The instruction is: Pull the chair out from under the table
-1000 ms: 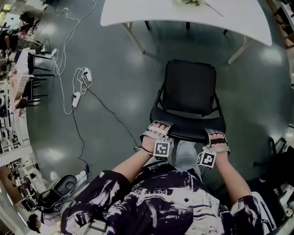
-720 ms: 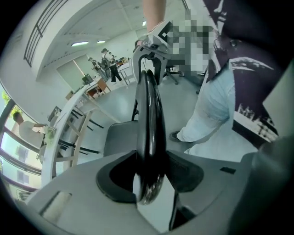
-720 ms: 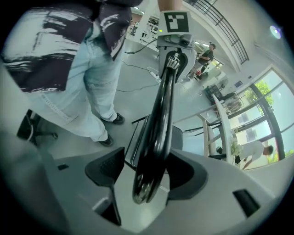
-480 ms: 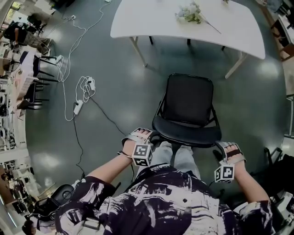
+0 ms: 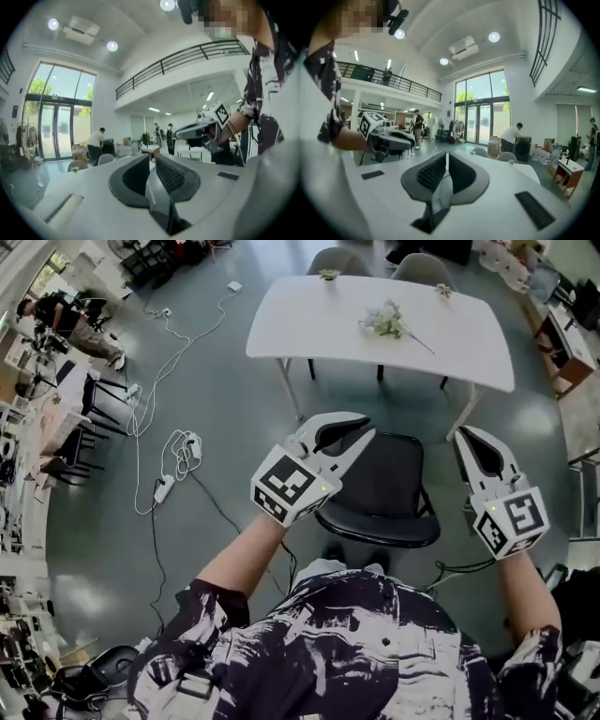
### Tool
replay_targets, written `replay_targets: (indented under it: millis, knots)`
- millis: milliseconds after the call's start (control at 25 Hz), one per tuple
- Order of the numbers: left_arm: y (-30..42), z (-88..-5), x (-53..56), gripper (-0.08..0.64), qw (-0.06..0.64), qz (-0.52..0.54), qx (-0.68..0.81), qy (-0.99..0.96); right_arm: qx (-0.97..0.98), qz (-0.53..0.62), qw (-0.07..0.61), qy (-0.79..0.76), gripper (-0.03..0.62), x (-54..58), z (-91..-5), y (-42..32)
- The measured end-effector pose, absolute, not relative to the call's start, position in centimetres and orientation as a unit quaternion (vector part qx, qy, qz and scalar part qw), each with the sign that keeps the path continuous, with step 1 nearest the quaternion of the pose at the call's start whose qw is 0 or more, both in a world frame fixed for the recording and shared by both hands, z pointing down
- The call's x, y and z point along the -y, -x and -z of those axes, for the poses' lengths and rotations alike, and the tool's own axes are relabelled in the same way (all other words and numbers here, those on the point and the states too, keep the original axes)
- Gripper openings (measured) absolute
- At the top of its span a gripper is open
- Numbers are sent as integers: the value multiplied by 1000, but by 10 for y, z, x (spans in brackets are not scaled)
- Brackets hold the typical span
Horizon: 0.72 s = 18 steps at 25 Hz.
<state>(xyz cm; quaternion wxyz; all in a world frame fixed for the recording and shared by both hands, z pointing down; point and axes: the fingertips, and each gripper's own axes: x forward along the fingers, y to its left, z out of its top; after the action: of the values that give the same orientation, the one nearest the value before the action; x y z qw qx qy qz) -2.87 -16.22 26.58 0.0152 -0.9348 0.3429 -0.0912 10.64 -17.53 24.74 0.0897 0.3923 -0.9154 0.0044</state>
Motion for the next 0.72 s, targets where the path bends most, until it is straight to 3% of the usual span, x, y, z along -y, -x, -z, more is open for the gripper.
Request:
replay_targets:
  millis: [280,720]
  knots:
    - [10,-186,181,25,55,18,-351,935,905,20,21,-425,6,198,-176,-91]
    - [11,-218,218,6,37,11,-400,916,877,7,30,-480,2,221,-218,-105]
